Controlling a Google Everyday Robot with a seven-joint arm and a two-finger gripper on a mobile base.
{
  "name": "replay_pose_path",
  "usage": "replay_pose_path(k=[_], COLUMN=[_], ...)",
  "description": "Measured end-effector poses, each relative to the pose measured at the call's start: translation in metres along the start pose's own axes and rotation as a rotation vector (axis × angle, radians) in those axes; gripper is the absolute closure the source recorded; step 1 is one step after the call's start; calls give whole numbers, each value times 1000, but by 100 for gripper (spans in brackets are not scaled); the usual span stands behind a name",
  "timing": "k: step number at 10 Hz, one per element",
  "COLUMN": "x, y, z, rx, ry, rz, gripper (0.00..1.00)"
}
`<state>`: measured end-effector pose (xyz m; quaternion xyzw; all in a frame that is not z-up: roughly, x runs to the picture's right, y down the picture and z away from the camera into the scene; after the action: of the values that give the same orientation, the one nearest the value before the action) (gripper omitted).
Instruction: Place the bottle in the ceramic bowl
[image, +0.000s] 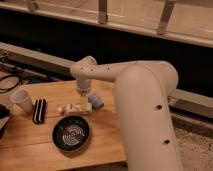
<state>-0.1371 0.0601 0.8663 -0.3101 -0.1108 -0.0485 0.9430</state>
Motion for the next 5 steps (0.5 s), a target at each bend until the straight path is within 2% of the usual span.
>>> replay_pose_path(k=[5], x=[-6], y=[-4], z=[48], rx=[-53], ry=[-29], rz=[-27], gripper=[20])
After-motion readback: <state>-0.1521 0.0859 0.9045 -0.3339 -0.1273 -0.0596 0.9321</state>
